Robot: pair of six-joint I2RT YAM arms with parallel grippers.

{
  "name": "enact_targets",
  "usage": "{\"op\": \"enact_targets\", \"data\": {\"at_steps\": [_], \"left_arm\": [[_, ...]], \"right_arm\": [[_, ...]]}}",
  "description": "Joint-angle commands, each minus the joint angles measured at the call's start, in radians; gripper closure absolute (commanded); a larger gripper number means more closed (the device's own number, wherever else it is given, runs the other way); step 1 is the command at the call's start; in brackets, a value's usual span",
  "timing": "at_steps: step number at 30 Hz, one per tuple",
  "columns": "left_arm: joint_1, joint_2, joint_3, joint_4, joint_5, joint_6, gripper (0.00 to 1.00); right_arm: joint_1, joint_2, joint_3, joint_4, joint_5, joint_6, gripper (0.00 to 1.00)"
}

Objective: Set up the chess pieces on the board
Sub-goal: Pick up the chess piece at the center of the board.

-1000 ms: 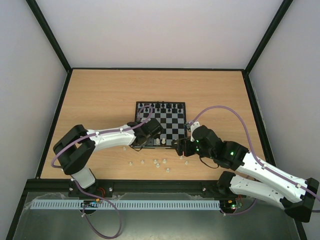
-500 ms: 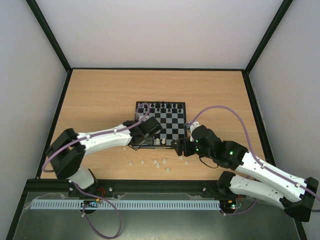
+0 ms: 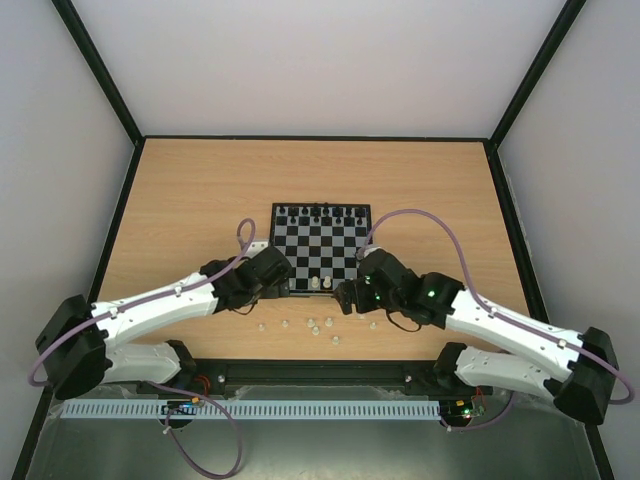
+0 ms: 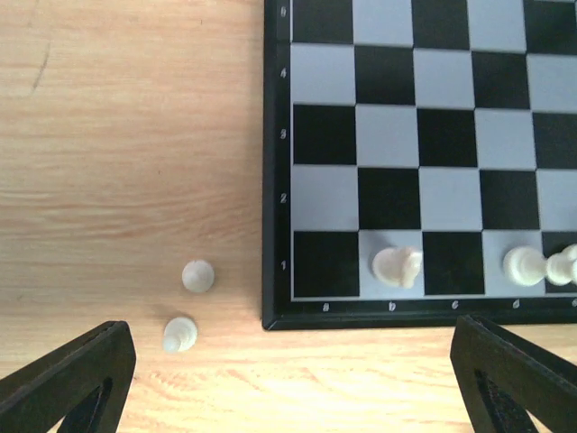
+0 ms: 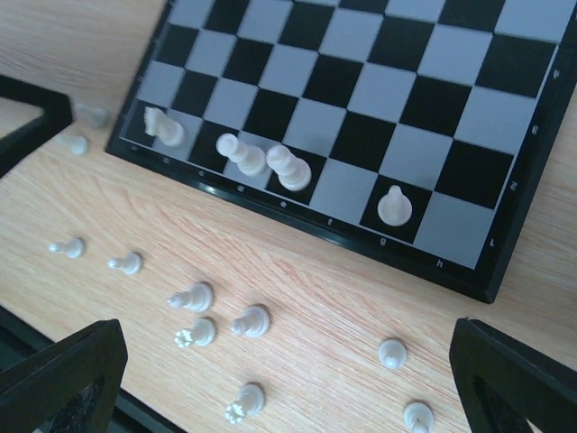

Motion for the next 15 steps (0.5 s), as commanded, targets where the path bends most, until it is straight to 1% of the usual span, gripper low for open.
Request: {"op": "enact_targets", "data": {"at_steps": [1,4,5,8,9,15], "left_arm": [[0.002,-0.073,-0.059,0.085,0.028,0.017,0.01],[0.002,-0.122,-0.096,0.134,0.040,0.049,0.01],[0.003,-0.132,-0.101,0.138,0.041,0.060,0.01],[0.003,-0.162,-0.113,0.147,0.043,0.099,0.01],[0.004,-0.171,-0.115,0.146,0.040,0.109,0.01],[0.008,-0.211,-0.136,0.175,0.074,0.163,0.01]], "right_arm": [[-0.003,0.086,0.028,-0.021,0.023,0.054,0.07],[-0.003,0.160,0.026,-0.024,0.017,0.091,0.33],[-0.002,0.184,0.022,-0.022,0.014,0.106,0.40],[-0.002,0.239,0.003,-0.016,0.003,0.147,0.54],[-0.003,0.252,-0.005,-0.014,0.003,0.161,0.56],[-0.003,0.311,-0.018,-0.021,0.008,0.213,0.58]]}}
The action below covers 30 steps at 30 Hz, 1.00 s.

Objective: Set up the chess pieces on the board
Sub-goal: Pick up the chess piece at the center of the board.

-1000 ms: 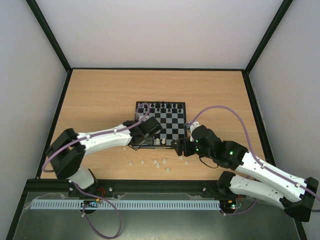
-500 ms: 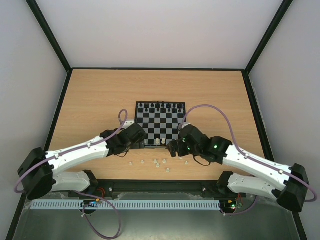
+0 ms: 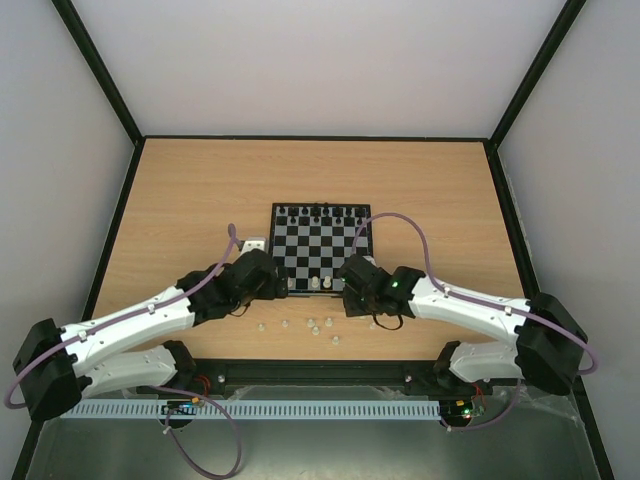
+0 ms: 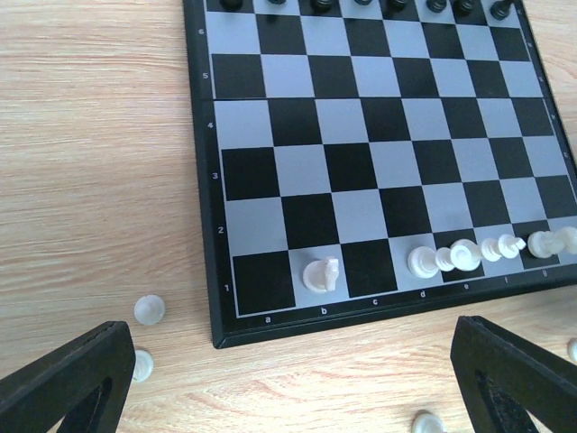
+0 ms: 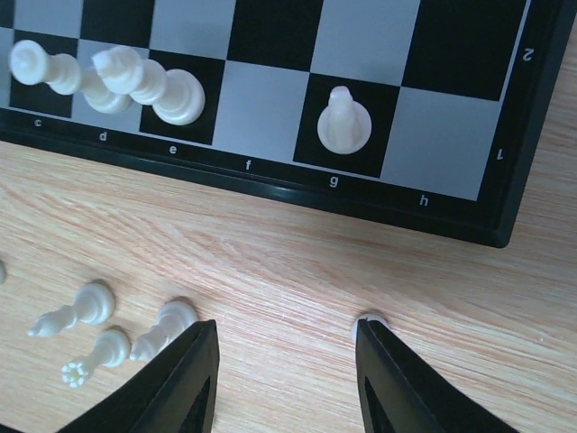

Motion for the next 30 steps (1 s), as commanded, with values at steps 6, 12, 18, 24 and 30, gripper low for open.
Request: {"op": "enact_targets", "data": {"at_steps": [6,12,18,24,30], "left_arm": [[0.011,-0.015,-0.045,0.067,0.051,0.083,0.01],[0.030,-0.021,-0.054,0.076,0.055,0.098,0.01],[0.044,-0.019,-0.054,0.082,0.063,0.113,0.01],[0.054,-0.005,-0.061,0.097,0.075,0.120,0.01],[0.058,0.014,-0.058,0.109,0.082,0.126,0.01]], "right_arm": [[-0.003,0.106,-0.022,-0.035,0.007,0.072,0.68],[-0.003,0.139,-0.033,-0.048,0.033,0.090,0.69],[-0.003,0.140,-0.060,-0.047,0.033,0.100,0.71],[-0.002,0.094,-0.079,-0.038,0.039,0.110,0.61],[-0.002,0.076,-0.071,-0.071,0.065,0.114,0.70]]}}
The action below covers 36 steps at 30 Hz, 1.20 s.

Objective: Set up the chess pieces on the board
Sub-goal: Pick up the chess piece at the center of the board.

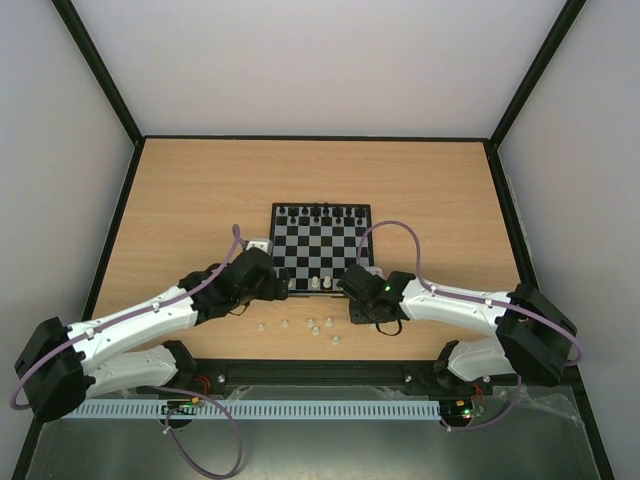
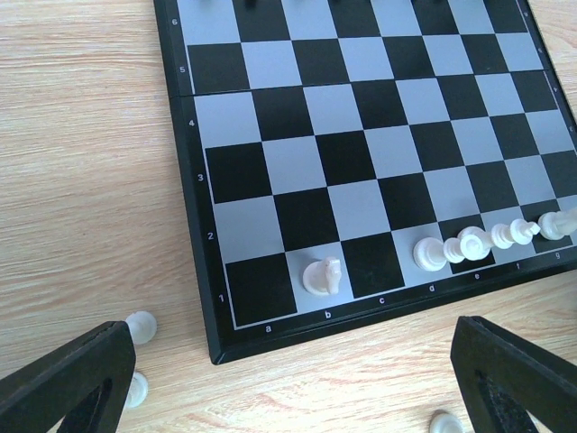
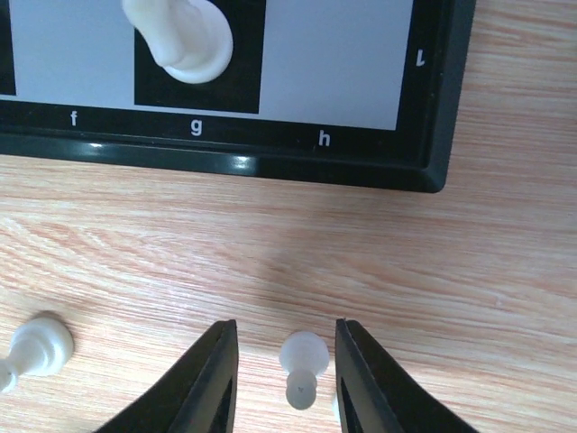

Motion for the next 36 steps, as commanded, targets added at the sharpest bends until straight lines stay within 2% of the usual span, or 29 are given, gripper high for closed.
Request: {"op": "enact_targets", "data": {"at_steps": [1,22,29,36], "left_arm": [[0.010,0.010,-0.007,0.022,0.008,0.017,0.01],[0.028,0.060,-0.018,0.063,0.037,0.035,0.01],[0.039,0.066,-0.024,0.074,0.049,0.042,0.01],[0.054,0.069,-0.019,0.069,0.056,0.053,0.01]], "right_arm": [[-0.003,-0.014,-0.004,-0.068,0.031,0.020,0.72],[0.026,0.009,0.009,-0.131,-0.010,0.019,0.79],[0.035,0.028,0.027,-0.119,-0.019,0.009,0.97],[-0.008,0.016,0.119,-0.162,0.046,-0.035,0.98]]}}
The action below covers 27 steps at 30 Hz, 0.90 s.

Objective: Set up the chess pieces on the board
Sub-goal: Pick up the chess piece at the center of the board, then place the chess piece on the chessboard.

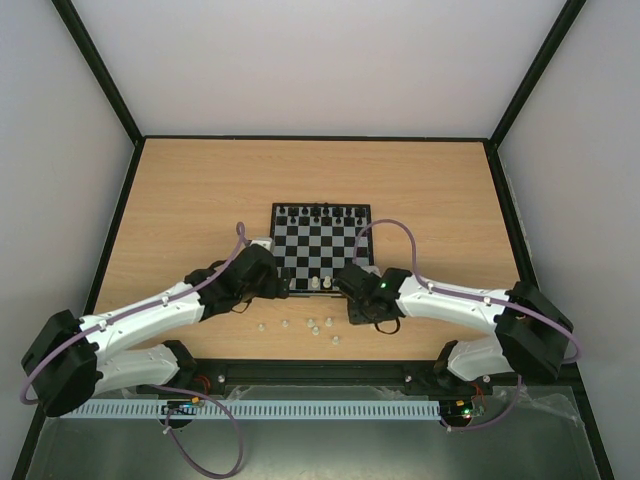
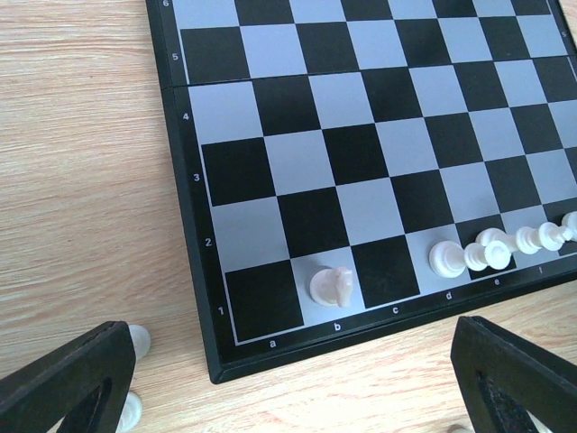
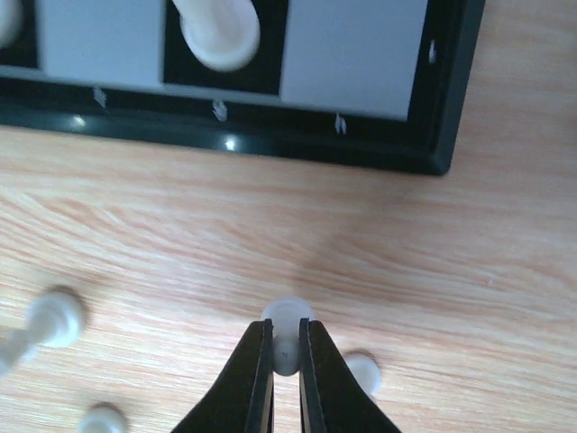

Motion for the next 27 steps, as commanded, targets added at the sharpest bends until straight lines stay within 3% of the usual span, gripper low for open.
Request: {"op": "enact_targets", "data": {"at_steps": [1,13,27], "left_arm": [[0.016,0.007,-0.001,0.003,0.007,0.023,0.01],[0.038,0.023,0.027,0.002,0.034,0.036,0.01],[0.044,0.028,0.037,-0.010,0.037,0.034,0.01]], "right_arm": [[-0.046,-0.001,0.097,-0.099,0.057,-0.053,0.98],[-0.270,0.117,0.262,-0.102,0.032,-0.267,0.98],[-0.317,0.263,0.348,-0.059,-0.004,-0.345,0.98]]}}
